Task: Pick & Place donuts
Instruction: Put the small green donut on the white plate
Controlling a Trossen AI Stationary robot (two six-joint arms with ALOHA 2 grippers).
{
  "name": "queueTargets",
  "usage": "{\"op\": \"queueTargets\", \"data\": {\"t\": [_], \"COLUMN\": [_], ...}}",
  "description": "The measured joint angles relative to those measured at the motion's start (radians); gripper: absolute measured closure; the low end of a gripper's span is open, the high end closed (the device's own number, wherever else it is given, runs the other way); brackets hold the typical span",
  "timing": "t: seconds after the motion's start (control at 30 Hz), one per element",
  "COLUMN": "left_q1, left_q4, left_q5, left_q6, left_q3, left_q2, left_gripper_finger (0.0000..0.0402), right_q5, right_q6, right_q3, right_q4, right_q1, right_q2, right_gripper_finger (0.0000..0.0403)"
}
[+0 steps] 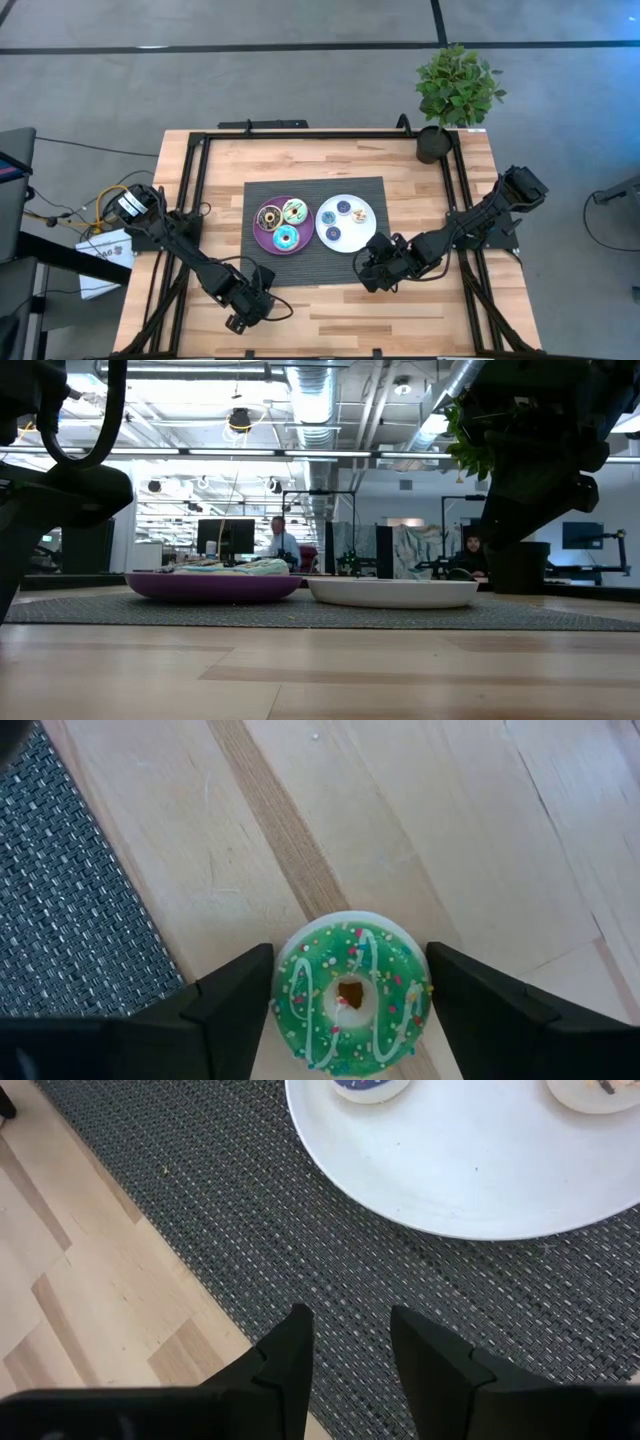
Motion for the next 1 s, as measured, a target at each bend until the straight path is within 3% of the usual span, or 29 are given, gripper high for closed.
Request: {"op": "queueTargets", "data": {"t": [1.0], "left_q1": [0.0], "left_q4": [-0.01], "left_q5": [-0.008], "left_q6": [-0.003], "left_q3": [-0.001], "left_q2": [0.001], "left_gripper_finger": [0.015], "right_q5": [-0.004], "right_q6": [0.001], "right_q3": [0.0], "right_q4": [0.017], "right_q1": [0.001], "right_q2": [0.0], "right_gripper_finger": [0.0276]}}
